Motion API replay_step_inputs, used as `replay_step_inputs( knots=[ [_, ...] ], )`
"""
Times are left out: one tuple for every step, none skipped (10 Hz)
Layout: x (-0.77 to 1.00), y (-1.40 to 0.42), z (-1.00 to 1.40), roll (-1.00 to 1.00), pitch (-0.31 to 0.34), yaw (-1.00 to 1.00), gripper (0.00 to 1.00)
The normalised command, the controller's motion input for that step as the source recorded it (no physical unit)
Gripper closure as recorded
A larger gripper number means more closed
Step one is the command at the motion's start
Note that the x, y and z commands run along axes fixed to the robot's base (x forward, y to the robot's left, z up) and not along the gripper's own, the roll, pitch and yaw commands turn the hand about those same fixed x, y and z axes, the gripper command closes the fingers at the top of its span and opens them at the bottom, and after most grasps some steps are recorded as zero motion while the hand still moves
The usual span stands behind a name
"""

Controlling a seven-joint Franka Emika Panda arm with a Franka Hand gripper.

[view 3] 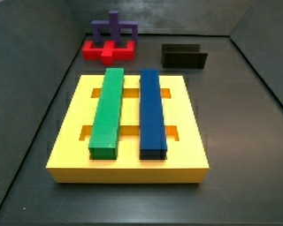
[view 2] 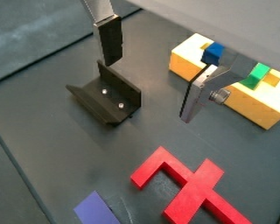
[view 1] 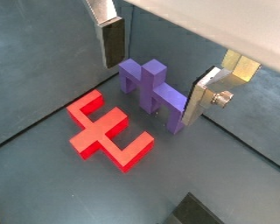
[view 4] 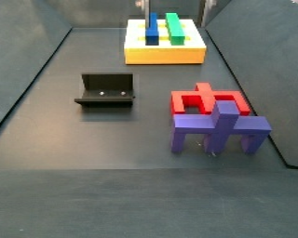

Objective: Pick up the purple object. Move up. Move to above the board. Insert the purple object.
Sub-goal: Pick up the purple object.

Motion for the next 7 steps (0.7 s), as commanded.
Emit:
replay_step_inputs(
  knots=[
    [-0.11,0.27,-0.03,0.01,0.000,0.00,0.00],
    [-0.16,0.48,-0.09,0.07,0.000,0.00,0.00],
    [-0.29,0.64,-0.17,0.07,0.000,0.00,0.00],
    [-0.29,0.67,-0.20,0.05,0.000,0.00,0.00],
    [-0.37,0.62,-0.22,0.05,0.000,0.00,0.00],
    [-0.28,0.50,-0.38,0.14,0.000,-0.01,0.00],
    [-0.25,0.44,-0.46,0.19,0.000,-0.04,0.00]
  ],
)
